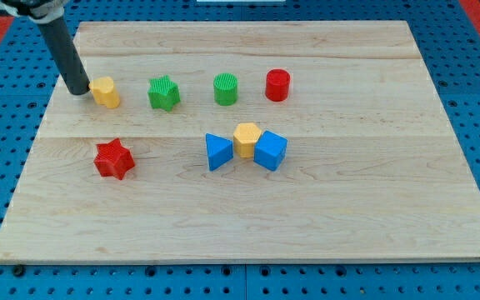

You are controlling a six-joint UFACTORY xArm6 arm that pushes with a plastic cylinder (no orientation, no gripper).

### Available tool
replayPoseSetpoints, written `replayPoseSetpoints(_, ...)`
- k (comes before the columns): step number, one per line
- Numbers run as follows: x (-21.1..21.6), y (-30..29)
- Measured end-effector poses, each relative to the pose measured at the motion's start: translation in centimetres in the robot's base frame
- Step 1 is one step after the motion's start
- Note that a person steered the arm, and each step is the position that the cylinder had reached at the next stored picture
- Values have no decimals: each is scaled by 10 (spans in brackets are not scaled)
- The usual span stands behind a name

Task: Separate the yellow heart and red star

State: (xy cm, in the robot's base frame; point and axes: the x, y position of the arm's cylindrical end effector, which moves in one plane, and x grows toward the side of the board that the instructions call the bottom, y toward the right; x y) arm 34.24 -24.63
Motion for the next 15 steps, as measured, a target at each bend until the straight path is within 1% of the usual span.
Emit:
replayPoseSetpoints(1,-11,27)
replayPoseSetpoints(2,30,78)
replayPoseSetpoints(3,66,97)
replayPoseSetpoints(4,66,60)
replayPoseSetpoints(5,66,42)
replayPoseSetpoints(10,72,42)
replayPoseSetpoints(11,89,51)
replayPoseSetpoints(12,133,85)
replayPoseSetpoints(14,134,148)
replayPoseSetpoints(15,131,138)
